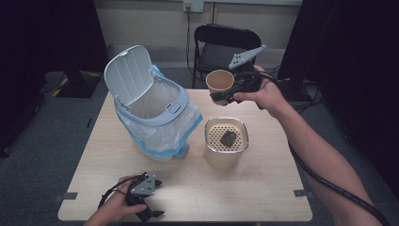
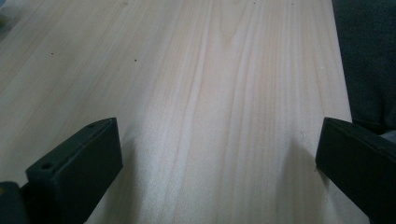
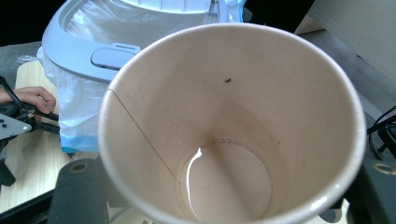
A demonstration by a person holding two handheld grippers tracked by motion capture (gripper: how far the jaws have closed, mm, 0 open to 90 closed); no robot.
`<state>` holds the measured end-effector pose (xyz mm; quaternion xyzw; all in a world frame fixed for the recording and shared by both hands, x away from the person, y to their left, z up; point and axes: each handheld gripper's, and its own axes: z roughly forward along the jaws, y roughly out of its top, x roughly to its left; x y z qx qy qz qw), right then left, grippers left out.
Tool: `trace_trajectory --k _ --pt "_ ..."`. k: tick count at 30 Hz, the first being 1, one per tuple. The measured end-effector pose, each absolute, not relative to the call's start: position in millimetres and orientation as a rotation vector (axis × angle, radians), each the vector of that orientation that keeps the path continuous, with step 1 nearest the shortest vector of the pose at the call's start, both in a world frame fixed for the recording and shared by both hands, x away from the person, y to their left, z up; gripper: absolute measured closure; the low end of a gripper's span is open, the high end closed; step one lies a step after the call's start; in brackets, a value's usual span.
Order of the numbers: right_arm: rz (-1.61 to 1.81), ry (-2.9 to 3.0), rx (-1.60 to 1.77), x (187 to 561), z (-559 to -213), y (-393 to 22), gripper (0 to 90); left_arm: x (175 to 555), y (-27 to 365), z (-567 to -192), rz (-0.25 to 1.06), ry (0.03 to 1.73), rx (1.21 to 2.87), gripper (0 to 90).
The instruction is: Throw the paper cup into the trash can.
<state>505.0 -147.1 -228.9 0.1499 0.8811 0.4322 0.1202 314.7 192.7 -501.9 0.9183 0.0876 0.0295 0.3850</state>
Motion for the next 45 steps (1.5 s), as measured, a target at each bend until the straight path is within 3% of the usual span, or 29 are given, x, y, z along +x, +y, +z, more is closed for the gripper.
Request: trace_trajectory --k 21,45 --pt "1.312 2.591 0.378 505.9 -201.8 -107.4 27.3 314.9 192.8 -501.8 0.076 0.221 2.339 0.0" --pt "1.391 2.627 0.326 515.5 -213.1 -34.4 27.2 314.5 192.6 -502.0 0.070 0.218 2.337 0.0"
